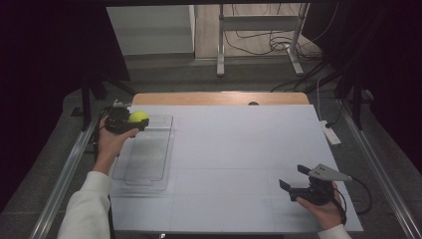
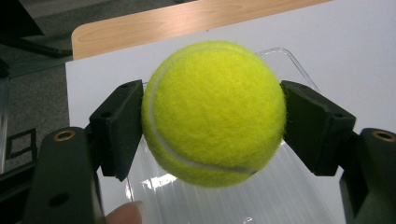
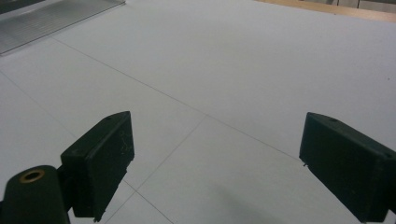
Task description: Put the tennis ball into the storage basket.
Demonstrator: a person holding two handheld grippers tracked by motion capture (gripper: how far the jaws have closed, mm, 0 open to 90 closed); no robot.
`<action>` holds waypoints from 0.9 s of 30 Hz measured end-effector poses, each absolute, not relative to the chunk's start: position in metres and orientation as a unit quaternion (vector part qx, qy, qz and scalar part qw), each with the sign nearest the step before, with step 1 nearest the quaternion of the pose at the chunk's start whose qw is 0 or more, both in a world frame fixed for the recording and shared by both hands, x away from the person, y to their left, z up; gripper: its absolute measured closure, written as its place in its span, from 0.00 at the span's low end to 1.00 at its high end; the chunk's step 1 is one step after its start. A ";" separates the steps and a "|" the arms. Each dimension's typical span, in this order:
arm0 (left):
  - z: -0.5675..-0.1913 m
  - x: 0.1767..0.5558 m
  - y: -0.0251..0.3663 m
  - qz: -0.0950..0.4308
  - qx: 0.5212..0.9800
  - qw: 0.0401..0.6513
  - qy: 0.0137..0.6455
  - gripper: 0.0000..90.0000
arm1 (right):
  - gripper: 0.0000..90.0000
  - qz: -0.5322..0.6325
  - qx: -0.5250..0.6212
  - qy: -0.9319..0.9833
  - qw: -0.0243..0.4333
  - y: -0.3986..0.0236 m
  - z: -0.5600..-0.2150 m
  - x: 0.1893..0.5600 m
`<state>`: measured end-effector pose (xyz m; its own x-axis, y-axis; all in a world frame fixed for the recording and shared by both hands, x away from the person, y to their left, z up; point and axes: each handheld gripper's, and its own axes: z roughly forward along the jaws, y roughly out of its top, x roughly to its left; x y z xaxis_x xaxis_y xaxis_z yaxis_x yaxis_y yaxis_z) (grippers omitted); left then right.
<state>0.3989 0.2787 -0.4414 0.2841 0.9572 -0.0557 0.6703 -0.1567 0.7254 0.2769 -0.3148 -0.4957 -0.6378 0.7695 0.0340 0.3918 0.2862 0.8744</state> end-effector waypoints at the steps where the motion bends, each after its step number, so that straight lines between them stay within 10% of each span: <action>1: -0.443 0.400 0.278 0.215 0.730 0.328 0.559 0.30 | 0.12 0.466 0.375 0.776 0.203 -0.315 -0.496 0.277; 27: -0.462 0.412 0.273 0.200 0.745 0.290 0.566 0.30 | 0.12 0.464 0.375 0.776 0.204 -0.316 -0.496 0.277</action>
